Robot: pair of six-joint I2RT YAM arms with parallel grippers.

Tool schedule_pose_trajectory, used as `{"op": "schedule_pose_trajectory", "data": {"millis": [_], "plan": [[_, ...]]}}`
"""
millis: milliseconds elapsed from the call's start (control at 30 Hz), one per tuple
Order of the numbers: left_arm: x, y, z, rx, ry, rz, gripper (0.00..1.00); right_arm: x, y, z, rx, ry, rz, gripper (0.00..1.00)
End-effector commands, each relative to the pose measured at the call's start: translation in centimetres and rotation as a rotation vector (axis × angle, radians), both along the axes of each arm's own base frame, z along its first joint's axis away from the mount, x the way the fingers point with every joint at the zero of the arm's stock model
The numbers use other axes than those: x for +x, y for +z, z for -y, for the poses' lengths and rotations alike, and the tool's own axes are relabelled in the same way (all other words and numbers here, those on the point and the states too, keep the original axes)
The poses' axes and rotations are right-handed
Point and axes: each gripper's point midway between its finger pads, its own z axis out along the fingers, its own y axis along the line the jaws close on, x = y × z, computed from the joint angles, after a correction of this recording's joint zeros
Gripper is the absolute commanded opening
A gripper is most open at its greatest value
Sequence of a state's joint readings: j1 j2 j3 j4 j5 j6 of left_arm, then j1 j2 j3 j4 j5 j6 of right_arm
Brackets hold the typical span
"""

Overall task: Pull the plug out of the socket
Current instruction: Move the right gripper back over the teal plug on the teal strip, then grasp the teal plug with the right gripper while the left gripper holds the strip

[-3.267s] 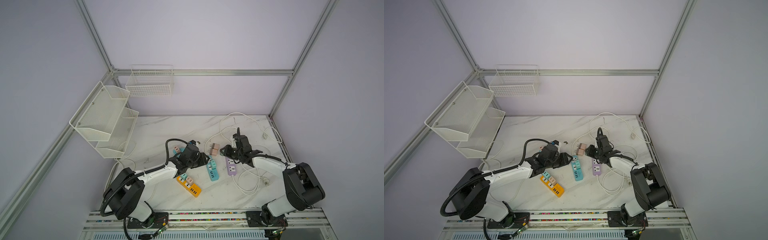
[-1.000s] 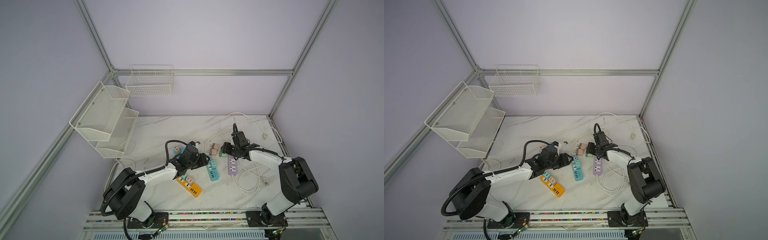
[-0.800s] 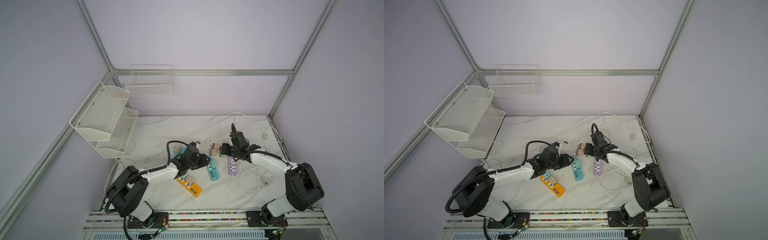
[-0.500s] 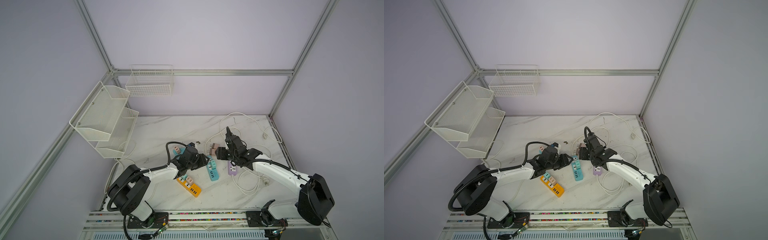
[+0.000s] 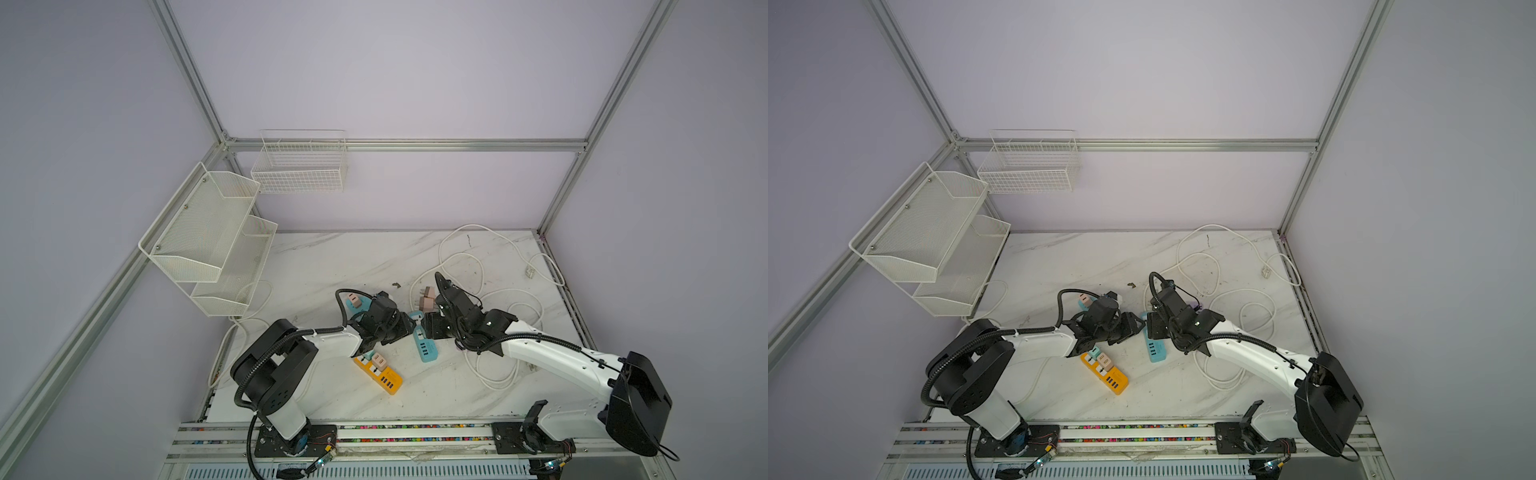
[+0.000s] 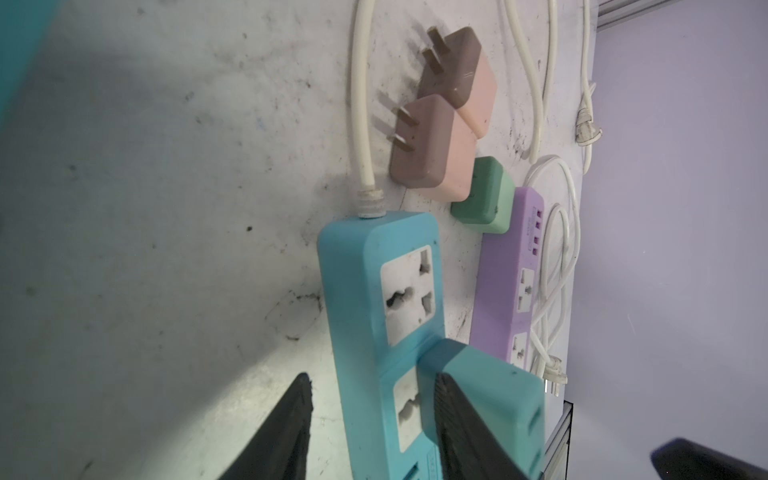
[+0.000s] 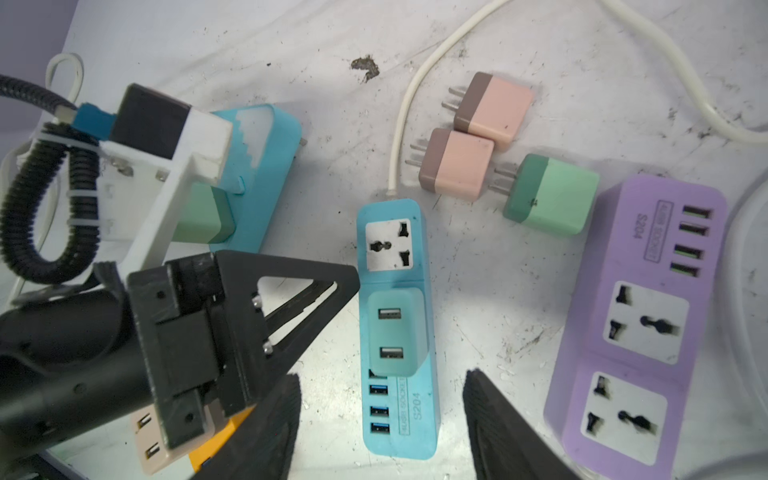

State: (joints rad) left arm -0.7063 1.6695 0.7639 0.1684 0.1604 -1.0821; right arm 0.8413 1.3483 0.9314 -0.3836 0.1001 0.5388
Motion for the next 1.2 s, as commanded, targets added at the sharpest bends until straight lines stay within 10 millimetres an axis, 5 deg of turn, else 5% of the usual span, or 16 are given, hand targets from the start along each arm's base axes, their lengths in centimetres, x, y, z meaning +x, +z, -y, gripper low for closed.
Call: {"op": "schedule_pose_trajectory", "data": {"millis": [0,1167], "plan": [[1.0,1.3,1.1,-0.051,-0.017,0.027,0.47,-0.5,-1.5,0.6,-0.055,-0.022,-0.019,0.65],[0.2,-1.8,1.2,0.001,-0.054,-0.044,0.39,0.9,-7.4,-1.5,-0.204,0.049,-0.05,0.4]]}}
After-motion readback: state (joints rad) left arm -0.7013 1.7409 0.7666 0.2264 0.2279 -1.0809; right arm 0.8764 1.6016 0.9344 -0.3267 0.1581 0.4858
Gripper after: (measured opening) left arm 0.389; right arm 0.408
